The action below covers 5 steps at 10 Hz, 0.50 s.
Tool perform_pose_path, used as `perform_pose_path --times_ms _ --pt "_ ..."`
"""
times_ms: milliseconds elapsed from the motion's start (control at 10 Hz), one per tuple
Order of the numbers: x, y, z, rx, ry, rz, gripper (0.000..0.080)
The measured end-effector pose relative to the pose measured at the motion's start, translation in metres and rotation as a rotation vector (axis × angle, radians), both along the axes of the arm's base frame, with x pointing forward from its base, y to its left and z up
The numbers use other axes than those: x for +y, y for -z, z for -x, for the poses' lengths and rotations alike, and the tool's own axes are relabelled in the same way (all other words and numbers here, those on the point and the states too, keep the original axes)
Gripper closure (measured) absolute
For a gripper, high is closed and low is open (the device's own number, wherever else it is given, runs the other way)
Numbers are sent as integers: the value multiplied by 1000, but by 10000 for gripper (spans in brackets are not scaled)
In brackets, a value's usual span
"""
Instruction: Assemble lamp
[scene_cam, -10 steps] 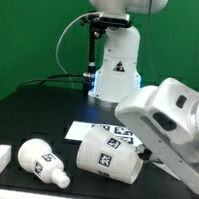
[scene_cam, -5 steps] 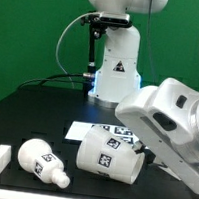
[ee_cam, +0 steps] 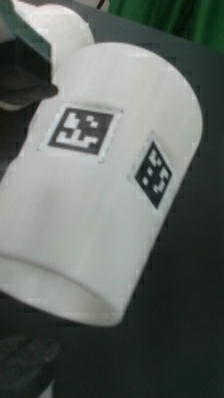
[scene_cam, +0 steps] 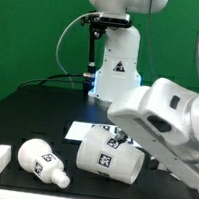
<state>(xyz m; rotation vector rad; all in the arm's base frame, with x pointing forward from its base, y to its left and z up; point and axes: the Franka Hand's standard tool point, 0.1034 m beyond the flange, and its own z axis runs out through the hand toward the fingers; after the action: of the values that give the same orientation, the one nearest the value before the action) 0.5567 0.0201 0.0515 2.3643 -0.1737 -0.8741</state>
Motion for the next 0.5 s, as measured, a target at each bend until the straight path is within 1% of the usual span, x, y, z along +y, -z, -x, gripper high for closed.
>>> perform_pose_path --times_ms 100,300,400,500 --pt "-2 3 0 -1 -2 -1 108" --pt "-2 8 2 0 -7 -5 101" --pt "-3 7 2 2 -8 -9 101" --pt "-7 4 1 4 -10 -16 100"
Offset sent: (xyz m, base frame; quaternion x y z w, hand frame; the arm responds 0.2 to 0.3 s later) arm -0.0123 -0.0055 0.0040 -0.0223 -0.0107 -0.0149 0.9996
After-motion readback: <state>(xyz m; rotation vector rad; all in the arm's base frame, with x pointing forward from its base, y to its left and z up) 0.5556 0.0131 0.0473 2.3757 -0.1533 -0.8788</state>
